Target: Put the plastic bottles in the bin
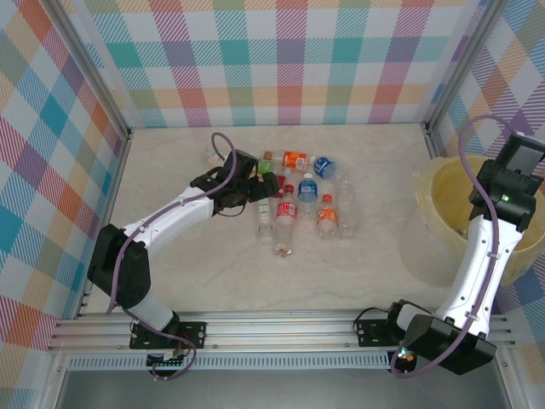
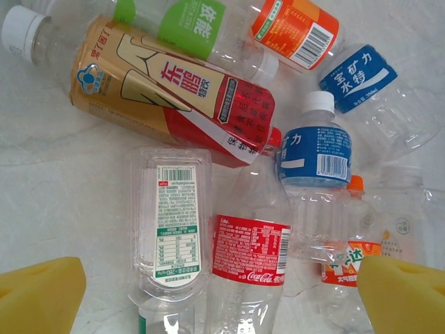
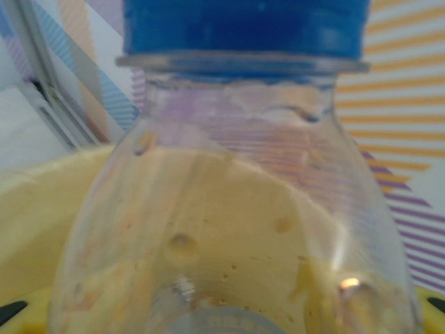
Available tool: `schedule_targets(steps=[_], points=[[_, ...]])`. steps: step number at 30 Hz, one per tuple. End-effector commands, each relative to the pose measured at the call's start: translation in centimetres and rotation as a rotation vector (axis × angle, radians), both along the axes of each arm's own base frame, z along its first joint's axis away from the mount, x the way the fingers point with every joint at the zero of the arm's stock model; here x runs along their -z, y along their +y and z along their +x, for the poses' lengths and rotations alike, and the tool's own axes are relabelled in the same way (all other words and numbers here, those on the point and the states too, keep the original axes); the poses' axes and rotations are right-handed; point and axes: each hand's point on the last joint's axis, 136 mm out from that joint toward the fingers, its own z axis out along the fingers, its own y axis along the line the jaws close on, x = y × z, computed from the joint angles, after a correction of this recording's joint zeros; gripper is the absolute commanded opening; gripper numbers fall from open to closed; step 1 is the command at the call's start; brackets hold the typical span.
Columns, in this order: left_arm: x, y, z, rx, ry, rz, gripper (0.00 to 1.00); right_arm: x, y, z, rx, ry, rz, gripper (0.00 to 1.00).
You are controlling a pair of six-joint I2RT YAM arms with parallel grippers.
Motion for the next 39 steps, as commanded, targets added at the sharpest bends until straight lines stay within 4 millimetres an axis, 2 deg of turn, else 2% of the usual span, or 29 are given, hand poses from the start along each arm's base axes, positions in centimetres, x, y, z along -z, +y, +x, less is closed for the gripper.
schedule_targets(steps=[1,4,11,18,23,28,33,36,39], points=[[-1.0,-0.1,0.6,-0.025,0.003,-0.033,1.0,0.5,-1.5,-1.1,0.07,0.021,-0.032,0.57],[-0.6,0.1,0.7,-0.036,0.022,-0.034,1.0,2.5,-1.9,-1.2,0.09,0.058,-0.004,0.58],[-0.3,0.7,0.7,-0.051,0.036,-0.025,1.0,5.1,-2.0,-1.0,0.119,0.079,0.053,0.63],[0.4,1.1,0.5,-0.07,0.052,-0.023,1.0,5.2,-1.9,-0.4,0.11,0.051,0.075,0.78],[0.7,1.5,0.4,-0.088,0.059,-0.017,1.0,4.7,-1.3,-0.2,0.092,0.012,0.105,0.81],[1.0,2.1,0.3,-0.112,0.069,-0.004,1.0,3.6,0.7,0.5,0.006,-0.074,0.17,0.84],[1.6,2.6,0.0,-0.136,0.087,-0.004,1.0,0.7,3.4,1.1,-0.1,-0.217,0.241,0.86],[1.9,2.9,-0.2,-0.15,0.094,-0.003,1.0,-1.2,5.7,1.4,-0.182,-0.308,0.31,0.88],[2.3,3.3,-0.4,-0.167,0.102,0.0,1.0,-3.3,9.5,2.2,-0.327,-0.391,0.396,0.89]])
